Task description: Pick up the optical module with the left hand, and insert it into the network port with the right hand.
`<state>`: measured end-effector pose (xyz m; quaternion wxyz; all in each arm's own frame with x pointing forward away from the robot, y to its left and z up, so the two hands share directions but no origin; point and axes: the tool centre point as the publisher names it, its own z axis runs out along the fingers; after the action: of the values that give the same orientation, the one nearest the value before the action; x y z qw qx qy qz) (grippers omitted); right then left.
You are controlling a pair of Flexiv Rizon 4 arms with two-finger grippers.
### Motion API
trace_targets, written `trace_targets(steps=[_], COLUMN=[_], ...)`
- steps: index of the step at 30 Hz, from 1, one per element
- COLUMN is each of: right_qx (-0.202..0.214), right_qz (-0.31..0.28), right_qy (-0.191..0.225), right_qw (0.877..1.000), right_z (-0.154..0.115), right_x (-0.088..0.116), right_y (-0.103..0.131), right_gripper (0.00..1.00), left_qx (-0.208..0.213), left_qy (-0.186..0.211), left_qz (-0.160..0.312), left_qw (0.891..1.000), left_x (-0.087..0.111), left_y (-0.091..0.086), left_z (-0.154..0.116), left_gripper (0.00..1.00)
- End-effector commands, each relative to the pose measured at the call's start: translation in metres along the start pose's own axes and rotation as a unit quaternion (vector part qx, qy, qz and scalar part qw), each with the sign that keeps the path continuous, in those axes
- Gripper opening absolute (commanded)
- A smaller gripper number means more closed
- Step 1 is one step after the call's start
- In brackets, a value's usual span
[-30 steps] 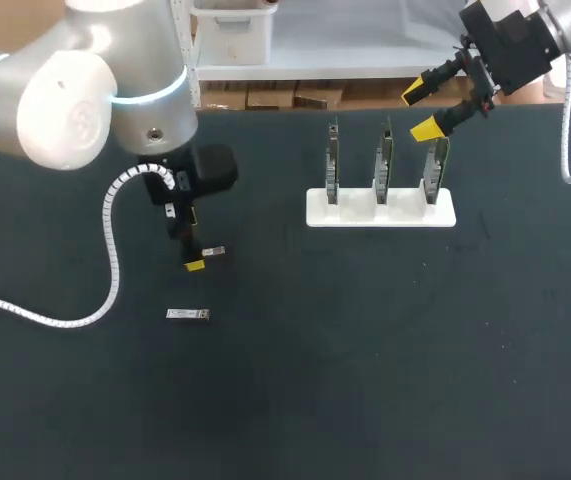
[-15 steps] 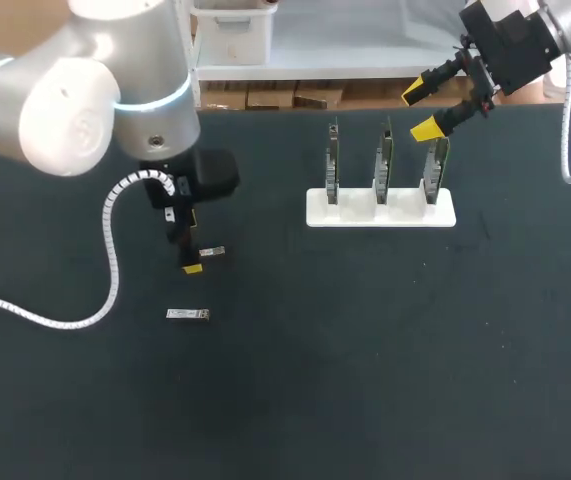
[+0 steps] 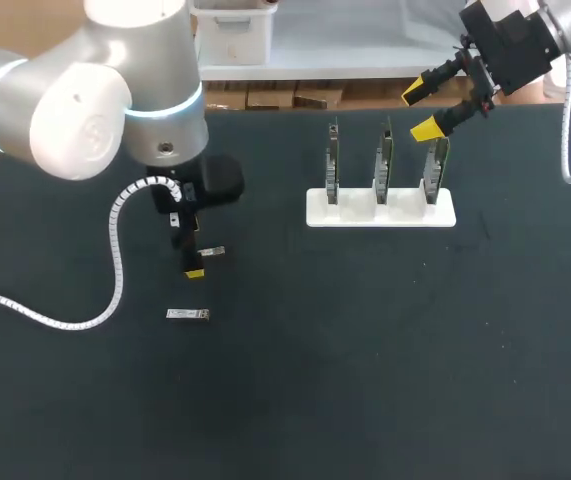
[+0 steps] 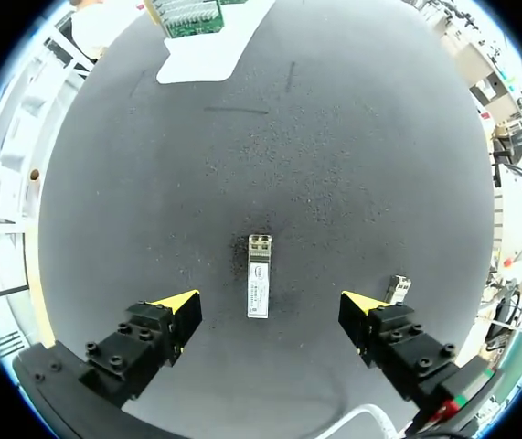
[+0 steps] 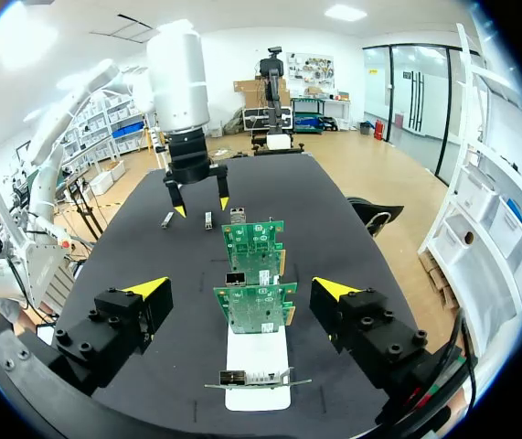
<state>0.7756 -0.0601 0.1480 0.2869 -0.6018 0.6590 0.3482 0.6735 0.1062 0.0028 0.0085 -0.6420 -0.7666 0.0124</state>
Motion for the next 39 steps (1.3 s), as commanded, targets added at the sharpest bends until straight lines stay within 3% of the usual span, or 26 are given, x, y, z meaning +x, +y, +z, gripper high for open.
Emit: trace_targets(steps=[1, 23, 39], right_qx=[0.002, 0.002, 0.002], right_qz=[-0.001, -0.001, -0.001], right_qy=[-0.001, -0.001, -0.001], right_qw=[1.0, 1.0, 1.0], right_z=[0.0, 0.0, 0.0], right_x=[0.0, 0.0, 0.0], right_y=[0.001, 0.001, 0.001], right_gripper=[1.0, 1.0, 1.0], left_qx=[0.002, 0.013, 0.025], left_qy=[0.004, 0.005, 0.012], left_qz=[-0.001, -0.015, 0.001], left_qw=[1.0, 1.0, 1.0], left_x=[-0.001, 0.001, -0.001], left_y=[0.002, -0.003, -0.006], left_z=[0.002, 0.011, 0.016], left_gripper=[1.0, 1.0, 1.0])
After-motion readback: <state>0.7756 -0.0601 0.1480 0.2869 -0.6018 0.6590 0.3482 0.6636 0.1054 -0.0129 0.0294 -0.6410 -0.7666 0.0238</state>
